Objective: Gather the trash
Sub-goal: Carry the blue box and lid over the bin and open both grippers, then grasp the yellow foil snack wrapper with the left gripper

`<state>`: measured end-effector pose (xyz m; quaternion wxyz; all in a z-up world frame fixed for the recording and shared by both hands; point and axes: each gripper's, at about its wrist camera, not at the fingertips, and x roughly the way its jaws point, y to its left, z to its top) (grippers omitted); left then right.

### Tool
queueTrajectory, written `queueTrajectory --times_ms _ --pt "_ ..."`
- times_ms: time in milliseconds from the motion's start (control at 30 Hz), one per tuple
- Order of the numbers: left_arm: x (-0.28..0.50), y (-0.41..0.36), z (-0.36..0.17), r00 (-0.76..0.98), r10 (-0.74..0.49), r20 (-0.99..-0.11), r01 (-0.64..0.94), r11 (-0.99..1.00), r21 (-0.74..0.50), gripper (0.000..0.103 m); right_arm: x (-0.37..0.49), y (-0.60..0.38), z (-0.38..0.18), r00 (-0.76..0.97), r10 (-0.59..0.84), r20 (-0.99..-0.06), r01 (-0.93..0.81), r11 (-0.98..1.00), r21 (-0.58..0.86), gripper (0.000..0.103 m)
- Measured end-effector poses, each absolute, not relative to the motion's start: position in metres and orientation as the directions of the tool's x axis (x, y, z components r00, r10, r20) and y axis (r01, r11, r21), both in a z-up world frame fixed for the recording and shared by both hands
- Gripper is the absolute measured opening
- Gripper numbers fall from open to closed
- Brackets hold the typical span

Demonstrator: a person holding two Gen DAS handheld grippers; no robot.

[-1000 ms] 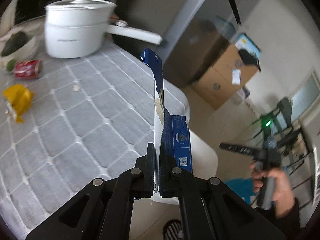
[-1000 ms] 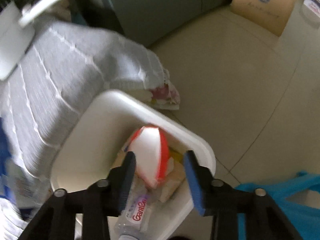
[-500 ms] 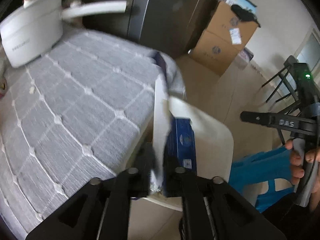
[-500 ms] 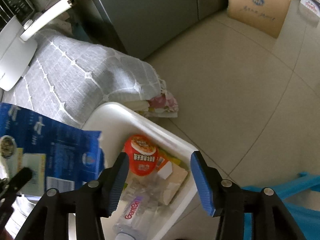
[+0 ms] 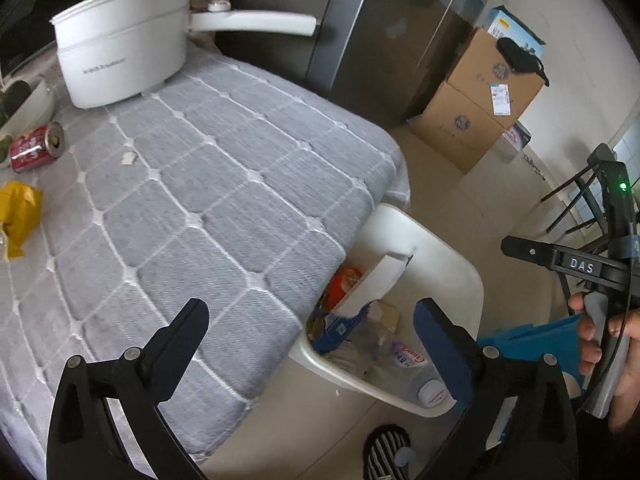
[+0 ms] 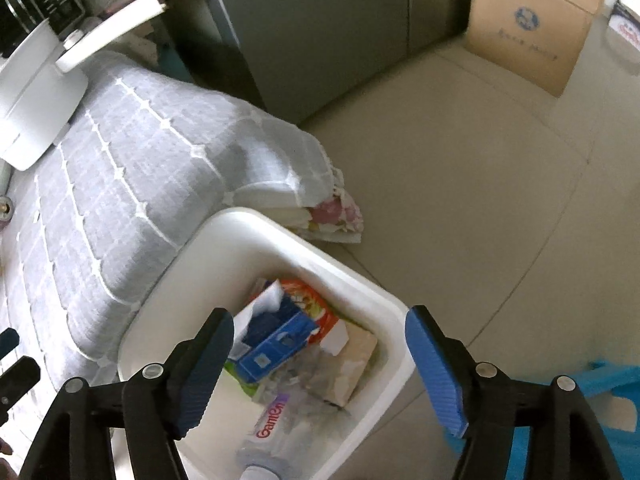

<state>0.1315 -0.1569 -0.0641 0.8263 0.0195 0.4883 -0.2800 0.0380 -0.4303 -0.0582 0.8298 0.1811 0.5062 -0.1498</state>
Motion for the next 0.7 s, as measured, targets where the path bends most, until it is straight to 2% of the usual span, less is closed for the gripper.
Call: queueTrajectory --times_ms 300,700 --pt "0.132 -0.113 -0.049 0.418 -0.445 -0.792 0.448 0.859 -0.247 0.103 0.053 -0.403 -0.053 0.452 -0.070 -0.889 0.402 0.906 0.133 0.078" --pt "0.146 -0.025 -0.040 0.527 -0.350 -0.774 0.300 0.929 -0.216 0.103 0.090 -0.339 -0.060 0.459 -0.039 -0.888 0.308 0.944 0.117 0.080"
